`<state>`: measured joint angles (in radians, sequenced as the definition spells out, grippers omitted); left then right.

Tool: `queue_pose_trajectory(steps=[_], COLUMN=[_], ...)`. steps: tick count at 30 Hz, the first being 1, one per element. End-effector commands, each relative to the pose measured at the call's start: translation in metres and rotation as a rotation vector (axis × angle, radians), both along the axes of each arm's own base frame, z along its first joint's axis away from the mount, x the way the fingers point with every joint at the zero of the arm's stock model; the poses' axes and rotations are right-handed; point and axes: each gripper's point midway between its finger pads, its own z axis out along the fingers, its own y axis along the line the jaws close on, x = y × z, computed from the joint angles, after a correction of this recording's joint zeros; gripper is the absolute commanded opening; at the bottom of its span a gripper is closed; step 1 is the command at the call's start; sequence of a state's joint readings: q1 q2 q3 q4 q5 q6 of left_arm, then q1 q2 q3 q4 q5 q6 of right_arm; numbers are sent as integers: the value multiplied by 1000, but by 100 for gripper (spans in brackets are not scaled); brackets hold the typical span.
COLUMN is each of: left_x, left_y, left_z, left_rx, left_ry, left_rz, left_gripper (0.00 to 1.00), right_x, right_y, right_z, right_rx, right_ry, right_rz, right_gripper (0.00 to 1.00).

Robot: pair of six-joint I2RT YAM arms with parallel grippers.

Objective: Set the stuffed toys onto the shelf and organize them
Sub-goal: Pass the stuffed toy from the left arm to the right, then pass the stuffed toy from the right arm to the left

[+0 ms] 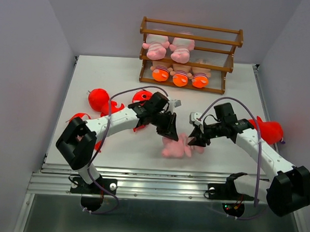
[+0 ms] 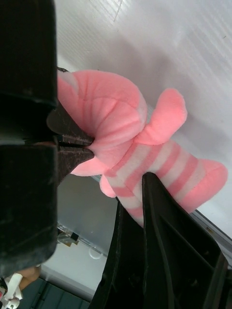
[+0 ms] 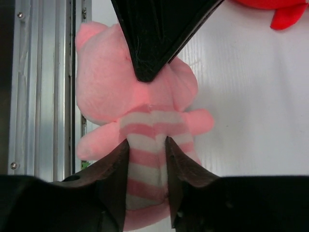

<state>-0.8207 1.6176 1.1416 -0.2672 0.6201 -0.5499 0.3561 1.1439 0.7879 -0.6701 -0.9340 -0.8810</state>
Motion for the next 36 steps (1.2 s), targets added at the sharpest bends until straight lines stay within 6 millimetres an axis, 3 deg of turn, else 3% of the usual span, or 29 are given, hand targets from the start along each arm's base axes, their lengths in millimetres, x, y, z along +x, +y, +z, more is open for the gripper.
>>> queue_pose_trajectory(steps=[1, 2, 5, 7, 8, 10, 11, 13, 14, 19, 22, 27, 28, 29, 31, 33, 34, 35, 36], left_x=[13, 14, 19, 22, 26, 30, 32, 39, 40, 50, 49, 39, 39, 32, 27, 15, 10, 19, 20], left_y=[-10, -10, -10, -10, -12, -12, -13, -11, -10, 11, 29, 50, 54, 60, 68, 80, 83, 97, 101], left_z=[77, 84, 99, 105, 116, 123, 136, 149, 165, 210, 224, 214, 194, 205, 183, 185, 165, 176, 170], left_rx=[-188, -206, -239, -261, -296, -327, -366, -394, -432, -511, -545, -577, -556, -611, -606, -645, -628, -673, -676], left_ry=[-135, -145, -166, -178, -194, -209, -247, -301, -352, -550, -645, -684, -656, -665, -655, -685, -671, -633, -615], left_rz=[-16, -11, 3, 14, 31, 47, 52, 74, 78, 161, 211, 279, 305, 329, 358, 359, 357, 512, 549], left_gripper=[0, 0, 0, 0, 7, 22, 41, 56, 63, 72, 74, 77, 77, 77, 77, 77, 77, 77, 79], right_x=[11, 11, 11, 9, 8, 7, 6, 7, 7, 13, 25, 42, 45, 47, 54, 61, 64, 71, 76], right_y=[0, 1, 2, 3, 4, 8, 9, 11, 12, 9, -1, -14, -16, -16, -19, -19, -19, -20, -21], right_z=[-7, -6, -4, -2, 0, 8, 12, 19, 21, 40, 52, 69, 71, 75, 81, 83, 84, 90, 95], right_rx=[-31, -29, -30, -18, -11, 17, 29, 45, 53, 121, 165, 233, 242, 261, 282, 292, 294, 305, 314], right_ry=[-5, 1, 14, 26, 34, 42, 46, 48, 59, 85, 90, 115, 128, 153, 179, 236, 255, 288, 299], right_rz=[-41, -39, -35, -28, -27, -19, -23, -28, -34, -72, -139, -235, -247, -260, -287, -318, -329, -354, -371], right_gripper=[29, 19, 1, 1, 1, 1, 1, 1, 1, 1, 1, 1, 1, 1, 1, 1, 1, 1, 1])
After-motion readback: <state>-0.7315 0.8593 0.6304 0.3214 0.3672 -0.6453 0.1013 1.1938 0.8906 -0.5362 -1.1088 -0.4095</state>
